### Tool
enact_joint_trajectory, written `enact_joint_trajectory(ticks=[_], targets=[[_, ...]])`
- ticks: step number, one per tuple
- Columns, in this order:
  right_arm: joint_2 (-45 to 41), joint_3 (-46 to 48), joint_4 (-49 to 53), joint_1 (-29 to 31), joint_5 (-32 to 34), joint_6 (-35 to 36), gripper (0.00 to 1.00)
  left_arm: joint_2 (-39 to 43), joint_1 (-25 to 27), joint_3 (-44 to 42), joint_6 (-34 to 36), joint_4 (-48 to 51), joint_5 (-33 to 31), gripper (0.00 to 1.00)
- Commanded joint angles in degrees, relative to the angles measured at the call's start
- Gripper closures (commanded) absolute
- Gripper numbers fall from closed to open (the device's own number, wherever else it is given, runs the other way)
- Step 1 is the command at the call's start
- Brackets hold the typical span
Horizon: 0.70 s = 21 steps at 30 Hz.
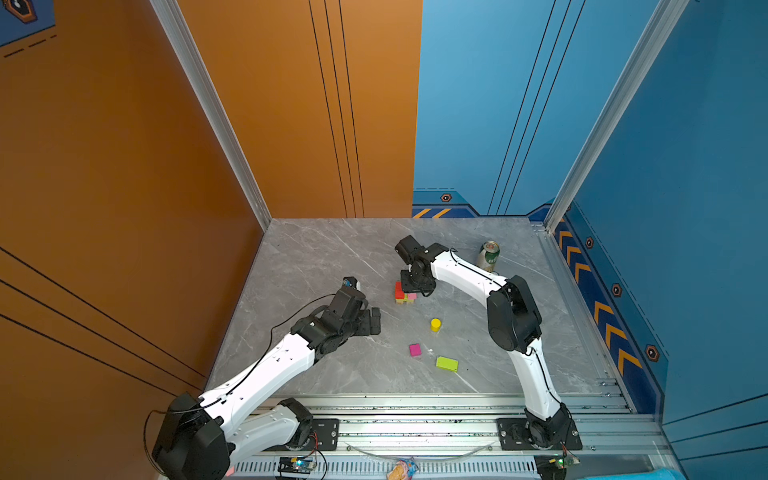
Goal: Build the wood block tower
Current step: 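Lower the pink block upright beside the red block against the yellow block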
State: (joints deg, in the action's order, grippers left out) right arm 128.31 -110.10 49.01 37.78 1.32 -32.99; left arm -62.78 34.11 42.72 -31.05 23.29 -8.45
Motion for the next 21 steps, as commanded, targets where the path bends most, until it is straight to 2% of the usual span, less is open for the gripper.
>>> enact_joint_trajectory(ticks=[1,16,17,19,21], targets=[[-4.0,-1.2,1.9,-0.6,1.1,0.2,0.56,0.3,-0.6,0.1,0.3,-0.6,1.1,0.02],[-6.1,0.9,1.1,-0.1,0.0,-0.1,0.46,3.0,-0.6,0.2,-0.4,0.7,1.4,0.02],[-6.4,1.3,0.7,0.0,-0.5,-0.2,0.42,3.3,-0.5,0.1,-0.5,0.9,1.5,0.02],[-6.7,2.0,0.1,0.1,-1.3,-0.2,0.27,4.0,-0.5,-0.1,-0.6,1.3,1.2,0.02],[-6.7,2.0,0.0,0.4,-0.9,-0.1,0.18,4.6,-0.5,-0.2,-0.7,1.6,1.1,0.02]])
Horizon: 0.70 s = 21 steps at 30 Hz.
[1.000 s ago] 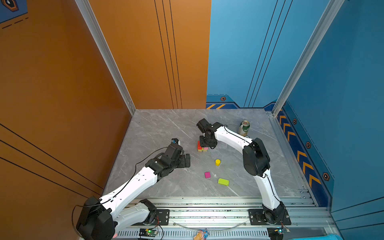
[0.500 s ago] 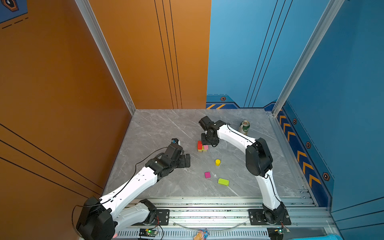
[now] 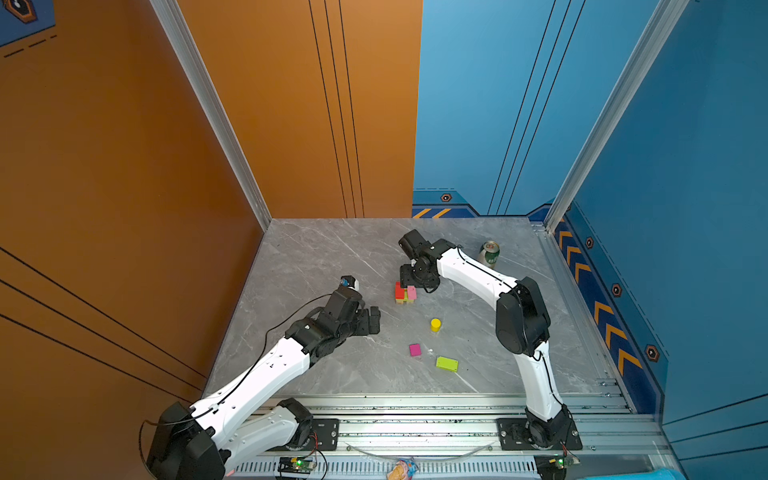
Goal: Build the wood block tower
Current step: 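Lower the pink block upright beside the red block against the yellow block, then open the right gripper and release the pink block at the tower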
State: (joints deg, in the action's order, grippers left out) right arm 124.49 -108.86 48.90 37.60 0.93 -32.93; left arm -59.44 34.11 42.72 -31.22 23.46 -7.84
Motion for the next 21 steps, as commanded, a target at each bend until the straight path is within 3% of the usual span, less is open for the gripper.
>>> enact_joint_trajectory(ticks=[1,21], targets=[[-2.7,0.7,0.1,0.8,-0.2,-0.2,0.15,1.5,-0.5,-0.2,-0.6,1.4,0.5,0.02],[2.5,-2.4,0.4,2.1,-1.9,-1.3,0.13,2.5,-0.6,-0.6,-0.5,2.2,-0.4,0.02]])
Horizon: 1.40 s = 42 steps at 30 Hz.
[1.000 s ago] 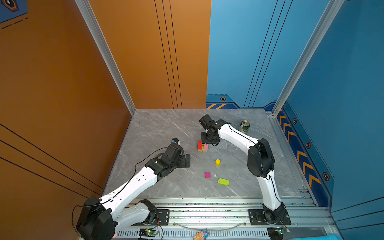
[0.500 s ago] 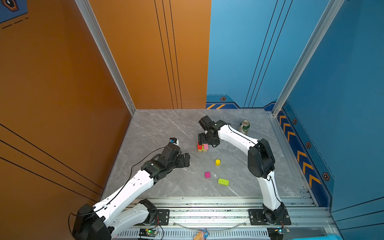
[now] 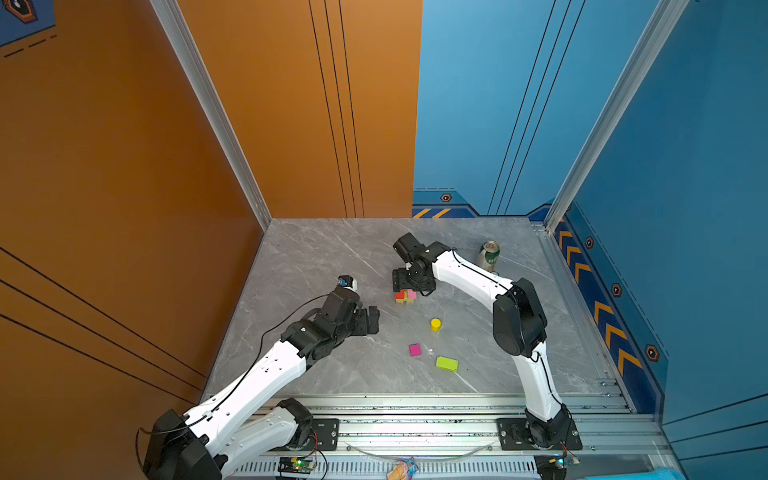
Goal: Build the wood block tower
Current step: 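Open the right gripper and release the pink block at the tower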
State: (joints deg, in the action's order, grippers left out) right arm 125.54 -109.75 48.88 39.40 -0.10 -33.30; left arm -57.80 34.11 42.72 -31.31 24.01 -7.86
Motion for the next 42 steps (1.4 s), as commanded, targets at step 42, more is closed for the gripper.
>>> enact_joint_trajectory(ticks=[42], targets=[[4.8,-4.9,0.6,0.3,-3.4,-1.4,0.16,1.6,-1.4,-1.4,-0.4,1.4,-0.6,0.02]])
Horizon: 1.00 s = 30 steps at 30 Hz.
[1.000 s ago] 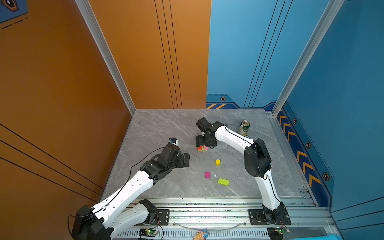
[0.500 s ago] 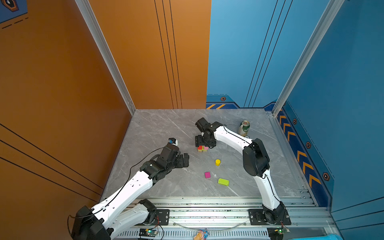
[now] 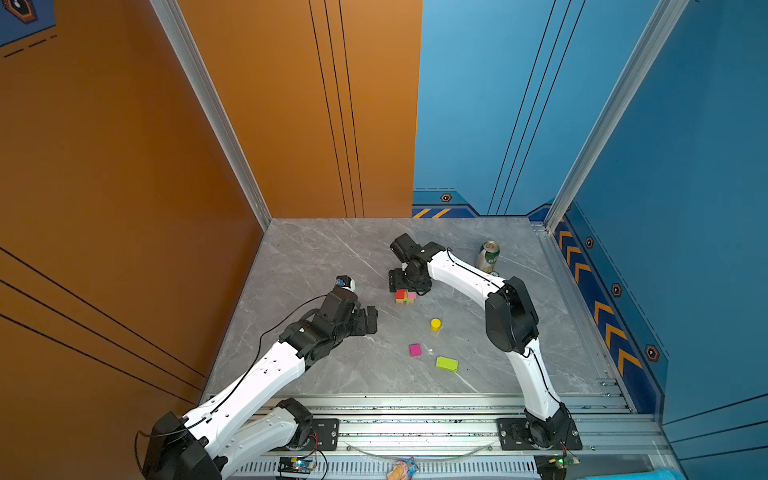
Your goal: Build the wood block tower
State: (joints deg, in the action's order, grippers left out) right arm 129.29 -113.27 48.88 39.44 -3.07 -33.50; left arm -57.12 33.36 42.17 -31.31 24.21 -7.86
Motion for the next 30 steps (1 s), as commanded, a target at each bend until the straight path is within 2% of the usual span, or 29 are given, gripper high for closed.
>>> enact_joint_trajectory(ticks=[1,16,21,30], targets=[[1.0,-1.3,0.6,1.9,-0.5,-1.2,0.16,1.0,-0.7,-0.8,-0.3,1.2,-0.4,0.02],[-0.8,-0.3,1.1,1.5,1.6,-1.1,0.16,2.3,-0.7,-1.3,-0.4,1.0,-0.3,0.02],[-1.4,-1.7,3.5,1.3,4.9,0.0,0.15,1.9,-0.8,-1.3,-0.4,0.8,-0.3,0.02],[0.6,-2.9,3.8,1.9,4.9,-1.0,0.16,2.1,-0.8,-1.2,-0.5,0.7,-0.1,0.02]])
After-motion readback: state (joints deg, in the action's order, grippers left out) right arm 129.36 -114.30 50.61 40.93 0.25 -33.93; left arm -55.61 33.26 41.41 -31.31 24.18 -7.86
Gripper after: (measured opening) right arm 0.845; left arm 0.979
